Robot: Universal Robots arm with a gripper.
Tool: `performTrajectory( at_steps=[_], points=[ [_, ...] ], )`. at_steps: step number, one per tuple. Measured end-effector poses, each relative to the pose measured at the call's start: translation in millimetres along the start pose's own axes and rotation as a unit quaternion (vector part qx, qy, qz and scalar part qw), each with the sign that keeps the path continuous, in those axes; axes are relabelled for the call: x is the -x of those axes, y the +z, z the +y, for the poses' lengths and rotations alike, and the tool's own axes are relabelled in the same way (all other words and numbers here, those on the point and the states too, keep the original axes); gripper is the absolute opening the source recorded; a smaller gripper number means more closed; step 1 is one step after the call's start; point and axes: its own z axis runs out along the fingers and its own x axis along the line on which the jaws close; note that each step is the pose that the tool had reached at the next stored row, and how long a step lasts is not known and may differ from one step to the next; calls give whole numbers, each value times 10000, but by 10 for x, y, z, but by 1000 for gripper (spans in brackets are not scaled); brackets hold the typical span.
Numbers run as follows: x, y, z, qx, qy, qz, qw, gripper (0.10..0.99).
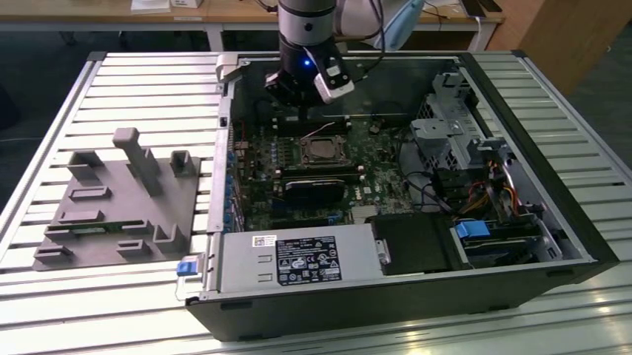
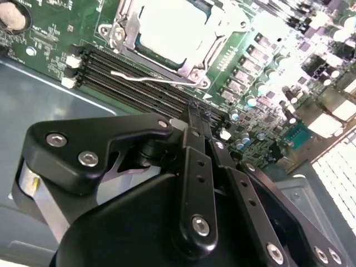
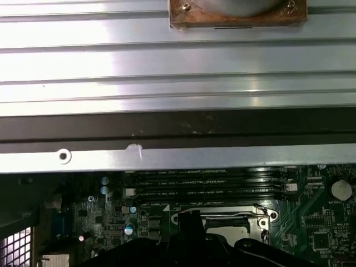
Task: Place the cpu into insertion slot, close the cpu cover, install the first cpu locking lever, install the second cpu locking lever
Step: 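Install the first cpu locking lever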
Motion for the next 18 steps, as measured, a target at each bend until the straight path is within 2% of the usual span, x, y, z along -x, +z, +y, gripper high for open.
performTrajectory(
  at_steps=[10, 18],
  points=[
    [165, 71, 1, 0, -3, 0, 10000, 106],
    [210, 163, -1, 0, -158, 18, 9999, 106]
  ],
)
